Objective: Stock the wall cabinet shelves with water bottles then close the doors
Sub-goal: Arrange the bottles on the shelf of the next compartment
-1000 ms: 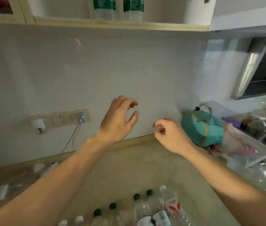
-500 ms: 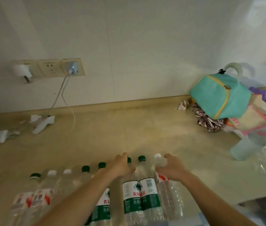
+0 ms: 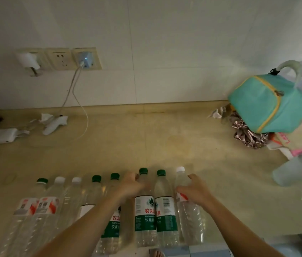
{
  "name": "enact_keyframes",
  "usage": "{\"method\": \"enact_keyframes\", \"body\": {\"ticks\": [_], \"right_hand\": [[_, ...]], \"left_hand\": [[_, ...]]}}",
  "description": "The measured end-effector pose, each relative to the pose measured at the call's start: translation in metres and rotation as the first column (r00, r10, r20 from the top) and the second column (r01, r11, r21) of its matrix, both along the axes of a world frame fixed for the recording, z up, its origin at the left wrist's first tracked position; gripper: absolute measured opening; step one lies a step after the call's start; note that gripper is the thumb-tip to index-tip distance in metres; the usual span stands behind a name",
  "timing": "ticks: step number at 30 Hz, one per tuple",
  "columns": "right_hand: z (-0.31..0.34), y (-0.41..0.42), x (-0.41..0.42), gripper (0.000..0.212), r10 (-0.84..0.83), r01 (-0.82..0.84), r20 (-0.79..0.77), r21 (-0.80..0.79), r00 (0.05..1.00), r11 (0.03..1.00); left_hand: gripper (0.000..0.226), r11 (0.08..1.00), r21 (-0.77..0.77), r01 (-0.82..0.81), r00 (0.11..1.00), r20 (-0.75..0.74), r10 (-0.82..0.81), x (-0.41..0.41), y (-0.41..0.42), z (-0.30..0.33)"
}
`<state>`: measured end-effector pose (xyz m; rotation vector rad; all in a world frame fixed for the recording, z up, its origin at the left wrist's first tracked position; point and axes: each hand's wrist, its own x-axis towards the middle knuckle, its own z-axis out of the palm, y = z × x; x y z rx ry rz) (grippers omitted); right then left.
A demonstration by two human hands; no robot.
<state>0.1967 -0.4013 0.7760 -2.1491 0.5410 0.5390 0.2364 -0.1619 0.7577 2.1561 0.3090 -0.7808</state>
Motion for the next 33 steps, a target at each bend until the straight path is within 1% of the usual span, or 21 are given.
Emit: {"method": "enact_keyframes", "body": {"ticks": [2, 4, 6, 7, 8, 11, 13, 15, 17, 20, 25, 29, 31, 33], "right_hand": [[0.004, -0.004, 0.0, 0.037, -0.007, 0.005, 0.074, 0.022, 0.997, 1.0], [0.011, -0.008, 0.004, 0.039, -0.011, 0.001, 0.166, 0.058, 0.986, 0.998], [0.022, -0.011, 0.012, 0.052, -0.025, -0.002, 0.25, 0.108, 0.968, 0.994], [0.028, -0.012, 0.017, 0.06, -0.033, -0.001, 0.296, 0.114, 0.955, 0.993], [0.035, -0.011, 0.022, 0.065, -0.036, 0.001, 0.349, 0.102, 0.936, 0.995], [0.047, -0.009, 0.034, 0.064, -0.01, -0.004, 0.51, 0.027, 0.86, 1.0], [0.048, -0.009, 0.039, 0.065, 0.008, 0.01, 0.566, -0.03, 0.825, 0.999], [0.046, -0.009, 0.044, 0.064, 0.006, 0.023, 0.594, -0.042, 0.804, 0.999], [0.043, -0.006, 0.05, 0.061, 0.049, 0.0, 0.607, -0.081, 0.793, 0.997], [0.039, -0.004, 0.055, 0.066, 0.083, -0.026, 0.59, -0.104, 0.803, 0.994], [0.038, -0.009, 0.06, 0.065, 0.079, -0.038, 0.568, -0.084, 0.819, 0.996], [0.036, -0.008, 0.061, 0.068, 0.036, -0.048, 0.561, 0.007, 0.827, 0.999], [0.031, -0.008, 0.06, 0.074, 0.002, -0.06, 0.545, 0.089, 0.838, 0.994], [0.022, -0.01, 0.058, 0.079, -0.04, -0.064, 0.515, 0.183, 0.856, 0.981]], "left_hand": [[0.075, 0.999, -0.046, -0.013, 0.997, 0.07, 0.016, 0.0, 0.004, 0.011], [0.062, 0.991, -0.132, -0.011, 0.989, 0.146, 0.03, 0.006, 0.009, 0.027], [0.046, 0.983, -0.182, 0.012, 0.972, 0.231, 0.031, 0.015, 0.012, 0.046], [0.045, 0.982, -0.187, 0.015, 0.956, 0.291, 0.041, 0.02, 0.014, 0.054], [0.044, 0.983, -0.184, 0.013, 0.932, 0.359, 0.055, 0.025, 0.015, 0.061], [0.048, 0.994, -0.107, 0.033, 0.84, 0.542, 0.031, 0.037, 0.017, 0.076], [0.048, 0.996, -0.068, 0.054, 0.795, 0.607, -0.002, 0.044, 0.016, 0.081], [0.049, 0.996, -0.073, 0.047, 0.766, 0.643, 0.011, 0.049, 0.017, 0.081], [0.047, 0.995, -0.088, 0.043, 0.745, 0.666, 0.027, 0.051, 0.017, 0.081], [0.048, 0.99, -0.113, 0.085, 0.734, 0.679, 0.015, 0.049, 0.017, 0.075], [0.054, 0.982, -0.176, 0.066, 0.767, 0.639, 0.063, 0.052, 0.02, 0.064], [0.062, 0.981, -0.17, 0.088, 0.793, 0.608, 0.034, 0.057, 0.022, 0.058], [0.064, 0.979, -0.19, 0.078, 0.818, 0.573, 0.046, 0.055, 0.024, 0.05], [0.072, 0.973, -0.224, 0.059, 0.851, 0.521, 0.068, 0.049, 0.023, 0.039]]}}
